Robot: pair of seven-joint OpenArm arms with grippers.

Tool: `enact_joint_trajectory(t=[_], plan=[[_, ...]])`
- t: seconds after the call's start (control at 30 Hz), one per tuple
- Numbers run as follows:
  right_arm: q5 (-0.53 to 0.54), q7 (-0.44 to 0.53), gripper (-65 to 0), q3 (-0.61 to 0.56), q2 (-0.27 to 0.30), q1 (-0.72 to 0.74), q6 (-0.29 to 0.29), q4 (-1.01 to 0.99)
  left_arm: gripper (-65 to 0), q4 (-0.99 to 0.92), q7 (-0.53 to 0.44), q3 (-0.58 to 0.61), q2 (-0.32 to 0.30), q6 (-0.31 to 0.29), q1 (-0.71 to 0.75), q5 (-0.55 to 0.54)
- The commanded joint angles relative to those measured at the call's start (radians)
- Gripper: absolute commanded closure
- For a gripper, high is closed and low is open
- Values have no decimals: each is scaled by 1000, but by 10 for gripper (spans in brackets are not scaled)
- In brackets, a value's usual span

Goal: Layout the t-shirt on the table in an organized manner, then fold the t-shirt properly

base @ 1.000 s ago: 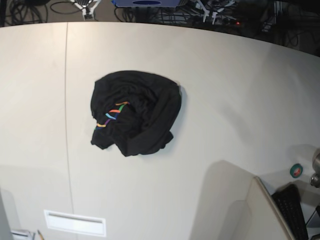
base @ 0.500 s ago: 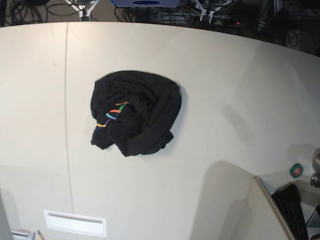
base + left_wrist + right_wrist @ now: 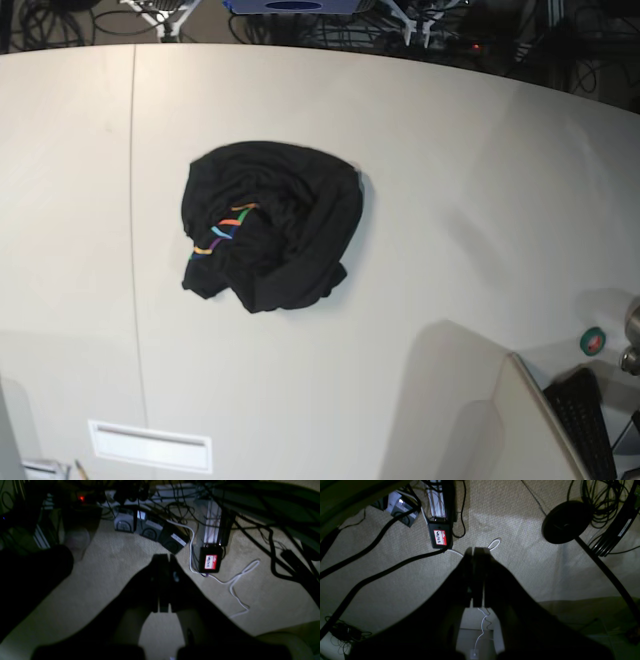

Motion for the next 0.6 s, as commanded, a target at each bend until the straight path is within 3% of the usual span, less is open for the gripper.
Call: enact_joint_trajectory(t=[0.0,0.37,0.57], plan=[[-2,3,0,0,4,-4,3,0,0,4,-2,1,-3,-1,10,5],[1,9,0,4,5,-33,3,6,0,-32,1,3,-12,-1,35,11],[4,-43,0,7,36,-211,3,256,0,224,1,3,-66,-1,236,10]])
